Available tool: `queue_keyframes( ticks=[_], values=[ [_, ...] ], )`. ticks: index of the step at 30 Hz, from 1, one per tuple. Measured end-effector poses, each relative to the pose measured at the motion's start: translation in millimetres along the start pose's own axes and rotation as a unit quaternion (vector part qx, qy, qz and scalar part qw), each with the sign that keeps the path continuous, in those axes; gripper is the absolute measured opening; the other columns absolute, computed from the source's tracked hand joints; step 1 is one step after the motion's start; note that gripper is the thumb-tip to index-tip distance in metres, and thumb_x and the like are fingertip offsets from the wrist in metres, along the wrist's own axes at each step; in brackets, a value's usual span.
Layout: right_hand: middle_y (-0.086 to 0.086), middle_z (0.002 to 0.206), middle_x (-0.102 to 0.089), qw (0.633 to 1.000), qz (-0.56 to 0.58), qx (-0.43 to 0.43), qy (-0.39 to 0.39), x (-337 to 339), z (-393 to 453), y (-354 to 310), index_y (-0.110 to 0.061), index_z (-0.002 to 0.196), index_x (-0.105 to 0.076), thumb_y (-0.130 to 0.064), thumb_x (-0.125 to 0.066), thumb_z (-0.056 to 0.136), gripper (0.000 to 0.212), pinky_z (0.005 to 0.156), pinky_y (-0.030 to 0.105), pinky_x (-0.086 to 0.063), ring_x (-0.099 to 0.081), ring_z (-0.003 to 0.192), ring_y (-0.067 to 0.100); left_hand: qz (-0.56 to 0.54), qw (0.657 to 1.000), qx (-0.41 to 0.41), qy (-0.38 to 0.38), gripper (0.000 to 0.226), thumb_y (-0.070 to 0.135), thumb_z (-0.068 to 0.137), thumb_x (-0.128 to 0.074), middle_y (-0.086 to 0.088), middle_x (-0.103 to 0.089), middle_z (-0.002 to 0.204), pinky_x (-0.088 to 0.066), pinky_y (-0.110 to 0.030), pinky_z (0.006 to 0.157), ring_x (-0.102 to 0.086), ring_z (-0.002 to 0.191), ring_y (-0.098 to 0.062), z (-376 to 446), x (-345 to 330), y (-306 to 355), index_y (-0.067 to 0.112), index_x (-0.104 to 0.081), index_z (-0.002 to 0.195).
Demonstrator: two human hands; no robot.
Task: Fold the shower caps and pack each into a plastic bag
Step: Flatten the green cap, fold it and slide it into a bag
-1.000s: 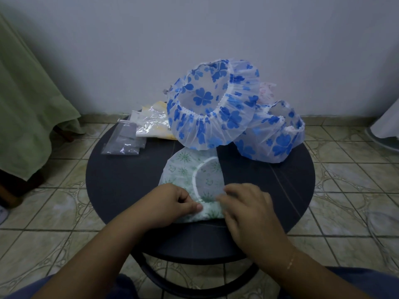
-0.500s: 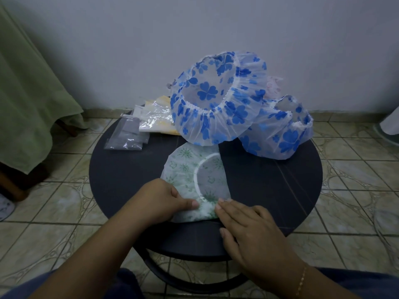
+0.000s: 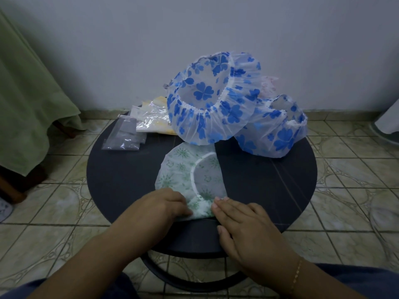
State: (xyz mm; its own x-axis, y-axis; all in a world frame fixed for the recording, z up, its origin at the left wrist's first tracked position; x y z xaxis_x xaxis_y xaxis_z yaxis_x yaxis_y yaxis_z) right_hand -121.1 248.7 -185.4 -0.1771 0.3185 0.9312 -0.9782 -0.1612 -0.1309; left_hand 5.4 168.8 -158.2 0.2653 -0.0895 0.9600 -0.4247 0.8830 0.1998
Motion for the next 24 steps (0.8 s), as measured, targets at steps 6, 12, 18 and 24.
queue_keyframes(
  ticks=[6,12,18,24],
  values=[
    [-0.007,0.123,-0.064,1.000,0.015,-0.005,0.001,1.8,0.6,0.5,-0.021,0.115,-0.068,-0.036,-0.039,0.085,0.045,0.084,0.027,-0.032,-0.061,0.111,0.008,-0.026,0.999,0.027,-0.011,0.033,0.034,0.073,-0.043,0.021,-0.065,0.083,-0.046,-0.009,0.058,-0.055,0.079,0.005,-11.0,8.2,-8.5,0.034,-0.076,0.074],
    [-0.011,0.114,-0.068,0.999,0.033,0.001,0.012,9.7,6.4,1.0,-0.023,0.108,-0.071,-0.036,-0.040,0.083,0.042,0.079,0.024,-0.032,-0.058,0.102,0.003,-0.019,0.998,0.052,0.040,0.026,0.041,0.075,-0.050,0.019,-0.061,0.091,-0.051,-0.021,0.076,-0.054,0.086,0.004,-11.7,15.8,-3.5,0.031,-0.072,0.085],
    [-0.016,0.119,-0.064,0.994,0.095,0.007,-0.048,7.7,12.3,10.4,-0.028,0.116,-0.065,-0.040,-0.041,0.085,0.042,0.080,0.022,-0.035,-0.047,0.104,-0.004,-0.005,0.999,0.033,0.008,0.045,0.060,0.077,-0.046,0.017,-0.066,0.089,-0.054,-0.019,0.066,-0.062,0.081,-0.003,4.0,1.4,3.1,0.029,-0.073,0.096],
    [-0.029,0.110,-0.049,0.977,0.204,-0.034,-0.060,8.3,25.9,27.7,-0.034,0.125,-0.056,-0.035,-0.059,0.089,0.036,0.089,0.004,-0.025,-0.039,0.104,-0.012,-0.018,0.999,0.033,0.034,0.039,0.048,0.086,-0.042,0.015,-0.070,0.080,-0.053,-0.019,0.058,-0.064,0.073,-0.002,9.9,3.7,-0.3,0.028,-0.075,0.092]
  ],
)
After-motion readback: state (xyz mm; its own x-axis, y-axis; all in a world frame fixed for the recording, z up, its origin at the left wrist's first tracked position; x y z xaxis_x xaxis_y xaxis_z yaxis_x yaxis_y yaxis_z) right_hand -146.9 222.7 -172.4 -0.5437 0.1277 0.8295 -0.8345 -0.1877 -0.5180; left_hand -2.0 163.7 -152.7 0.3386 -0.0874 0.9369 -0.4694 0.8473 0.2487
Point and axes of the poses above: each hand's wrist, its own z-axis towards the middle knuckle, its own x-axis out of the back of the hand, y = z × x, the point moved 7 cm from there along z, towards the middle knuckle
